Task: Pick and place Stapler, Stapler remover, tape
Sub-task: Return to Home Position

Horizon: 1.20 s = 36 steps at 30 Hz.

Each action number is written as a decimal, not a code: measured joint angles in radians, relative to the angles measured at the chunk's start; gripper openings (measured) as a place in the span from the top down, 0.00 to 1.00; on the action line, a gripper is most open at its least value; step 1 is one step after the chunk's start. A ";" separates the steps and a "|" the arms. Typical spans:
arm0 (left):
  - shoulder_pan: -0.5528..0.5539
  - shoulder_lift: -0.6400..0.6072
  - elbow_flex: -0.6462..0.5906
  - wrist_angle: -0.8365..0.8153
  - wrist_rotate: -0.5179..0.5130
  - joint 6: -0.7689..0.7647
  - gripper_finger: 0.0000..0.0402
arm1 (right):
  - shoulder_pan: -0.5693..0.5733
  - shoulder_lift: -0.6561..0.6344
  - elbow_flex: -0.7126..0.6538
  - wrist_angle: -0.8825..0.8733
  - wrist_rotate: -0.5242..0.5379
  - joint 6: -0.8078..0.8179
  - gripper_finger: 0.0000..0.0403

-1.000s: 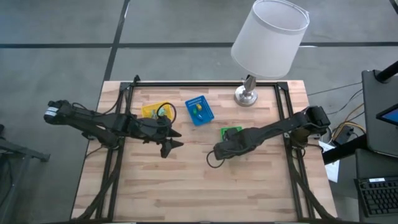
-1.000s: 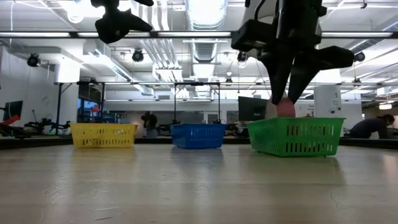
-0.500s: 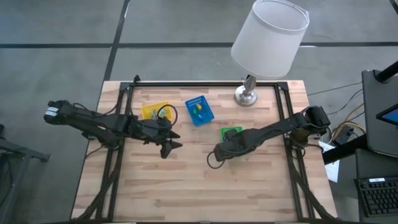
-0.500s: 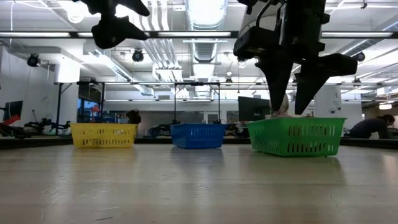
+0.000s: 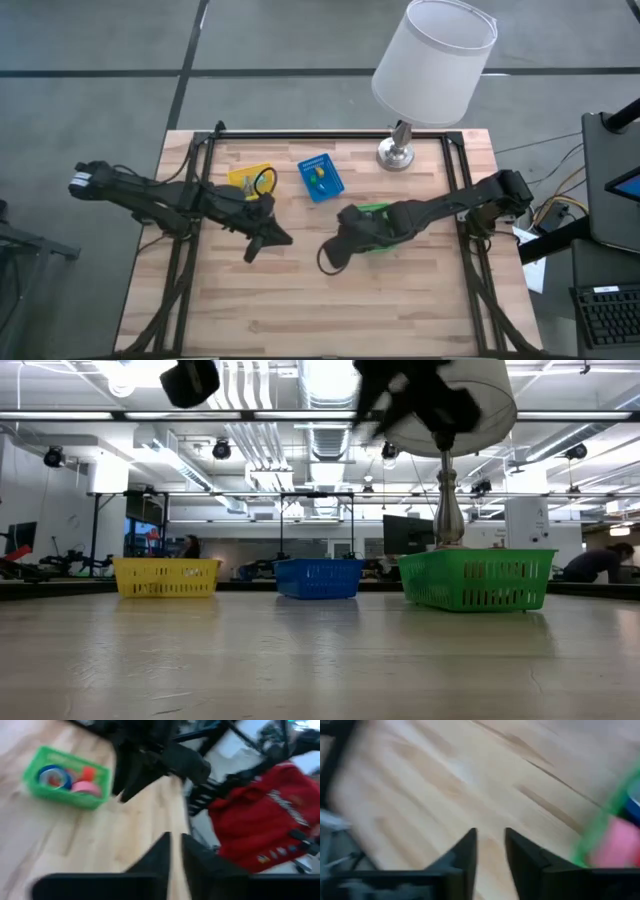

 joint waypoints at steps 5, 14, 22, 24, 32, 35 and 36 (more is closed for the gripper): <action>-0.005 -0.065 -0.001 0.034 0.025 0.014 0.97 | 0.000 -0.014 0.048 0.230 0.013 -0.274 0.96; -0.022 -0.269 0.000 0.073 0.027 0.088 0.99 | -0.002 -0.112 0.046 0.641 -0.076 -0.779 0.98; -0.023 -0.416 -0.001 -0.086 0.016 0.367 0.93 | -0.016 -0.256 0.037 0.460 -0.015 -1.006 0.98; -0.026 -0.428 -0.002 -0.115 0.017 0.398 0.92 | -0.020 -0.284 0.007 0.422 0.003 -1.016 0.98; -0.034 -0.467 -0.031 -0.105 0.025 0.537 0.93 | -0.014 -0.456 -0.245 0.423 -0.039 -1.003 0.98; -0.034 -0.479 -0.048 -0.112 0.025 0.552 0.93 | -0.014 -0.555 -0.357 0.502 -0.031 -0.994 0.98; -0.034 -0.484 -0.054 -0.116 0.024 0.565 0.93 | -0.014 -0.595 -0.395 0.537 -0.027 -0.988 0.98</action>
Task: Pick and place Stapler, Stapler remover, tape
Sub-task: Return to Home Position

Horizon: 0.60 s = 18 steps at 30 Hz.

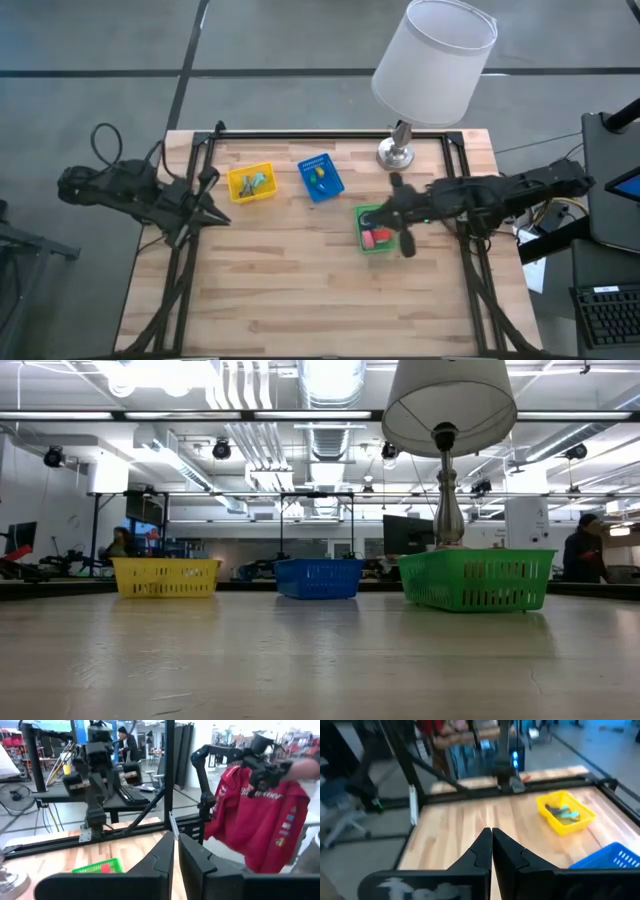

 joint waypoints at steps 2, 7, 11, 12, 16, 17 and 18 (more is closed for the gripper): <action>0.000 -0.007 -0.007 -0.032 -0.008 0.028 0.93 | 0.000 -0.074 -0.073 0.039 0.002 0.018 0.98; 0.002 -0.012 -0.029 -0.226 -0.259 0.137 0.94 | 0.001 -0.253 -0.212 -0.061 0.001 0.038 0.98; 0.003 -0.011 -0.077 -0.250 -0.306 0.090 0.94 | 0.001 -0.362 -0.344 -0.011 -0.002 0.024 0.98; 0.003 -0.011 -0.097 -0.233 -0.301 0.089 0.94 | 0.001 -0.386 -0.380 0.013 -0.001 0.018 0.98; 0.002 -0.017 -0.197 -0.053 -0.227 0.077 0.94 | 0.000 -0.484 -0.502 0.134 -0.001 0.014 0.98; 0.002 -0.022 -0.227 0.017 -0.208 0.065 0.93 | 0.001 -0.507 -0.531 0.159 -0.002 0.013 0.98; 0.002 -0.028 -0.260 0.088 -0.193 0.054 0.93 | 0.001 -0.528 -0.559 0.180 -0.005 0.012 0.98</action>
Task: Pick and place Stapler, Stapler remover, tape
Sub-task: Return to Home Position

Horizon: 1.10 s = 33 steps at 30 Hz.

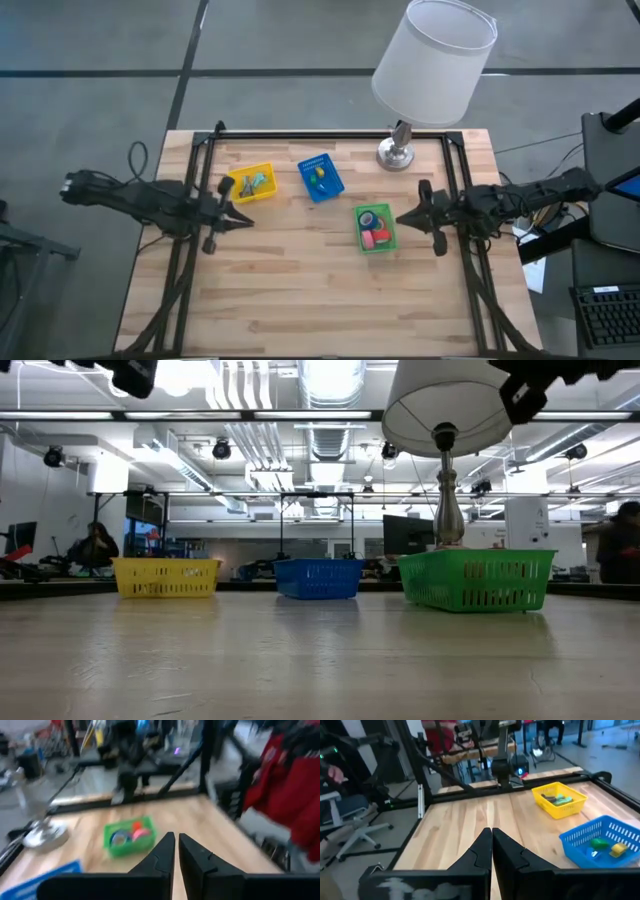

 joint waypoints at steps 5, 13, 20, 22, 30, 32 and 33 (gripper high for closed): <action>0.000 -0.039 -0.163 0.220 0.014 -0.004 0.93 | 0.000 -0.104 -0.110 0.045 -0.021 -0.003 0.98; 0.000 -0.094 -0.361 0.470 0.014 -0.078 0.92 | 0.000 -0.207 -0.262 0.236 -0.034 -0.028 0.98; 0.000 -0.132 -0.459 0.550 0.014 -0.078 0.93 | -0.001 -0.268 -0.349 0.275 -0.034 -0.019 0.98; 0.000 -0.143 -0.489 0.606 0.015 -0.081 0.93 | 0.000 -0.293 -0.373 0.296 -0.034 -0.013 0.98; 0.001 -0.201 -0.573 0.674 0.027 -0.096 0.93 | -0.001 -0.441 -0.479 0.332 -0.046 0.006 0.98; 0.001 -0.208 -0.573 0.674 0.027 -0.083 0.93 | -0.001 -0.484 -0.488 0.296 -0.046 0.010 0.98; 0.001 -0.219 -0.573 0.669 0.028 -0.069 0.93 | -0.001 -0.504 -0.488 0.270 -0.045 0.010 0.98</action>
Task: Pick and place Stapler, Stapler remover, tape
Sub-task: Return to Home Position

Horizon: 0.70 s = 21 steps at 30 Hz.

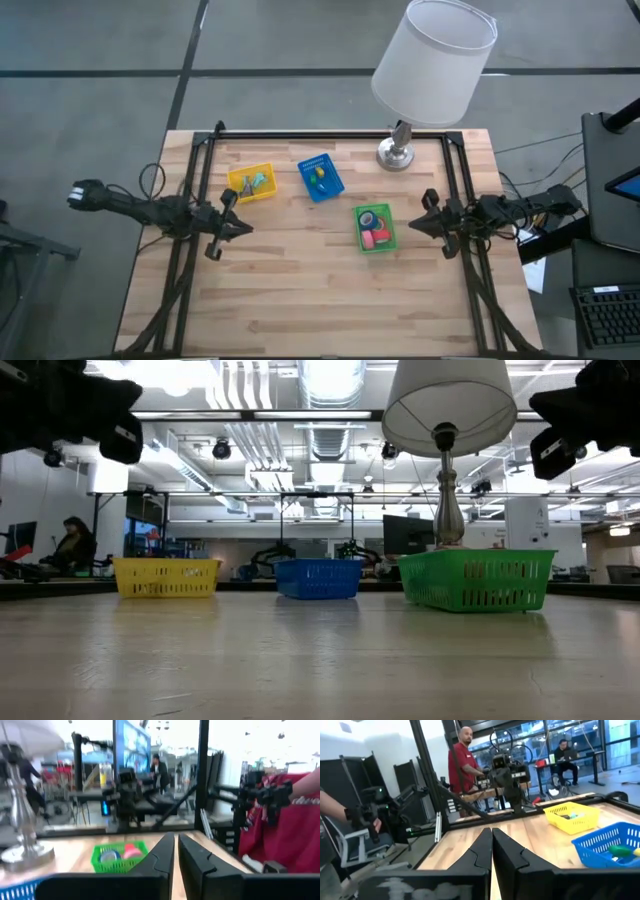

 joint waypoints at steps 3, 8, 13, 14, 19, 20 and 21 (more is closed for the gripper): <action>0.000 -0.035 0.000 0.007 -0.016 0.023 0.92 | 0.000 -0.058 0.000 -0.054 0.000 -0.024 0.98; 0.001 -0.102 -0.001 -0.043 -0.070 0.076 0.92 | -0.002 -0.095 0.001 -0.153 -0.011 -0.059 0.98; 0.000 -0.126 -0.001 -0.113 -0.084 0.051 0.93 | -0.002 -0.089 0.000 -0.209 -0.102 -0.105 0.98; 0.000 -0.128 -0.001 -0.126 -0.089 0.046 0.93 | -0.002 -0.089 0.000 -0.209 -0.107 -0.121 0.98; 0.000 -0.128 -0.001 -0.149 -0.089 0.045 0.93 | -0.002 -0.096 0.000 -0.205 -0.108 -0.169 0.98; 0.000 -0.128 -0.001 -0.153 -0.090 0.045 0.93 | -0.002 -0.095 0.000 -0.207 -0.108 -0.158 0.98; 0.000 -0.127 -0.001 -0.151 -0.090 0.045 0.93 | -0.002 -0.092 0.000 -0.209 -0.108 -0.145 0.98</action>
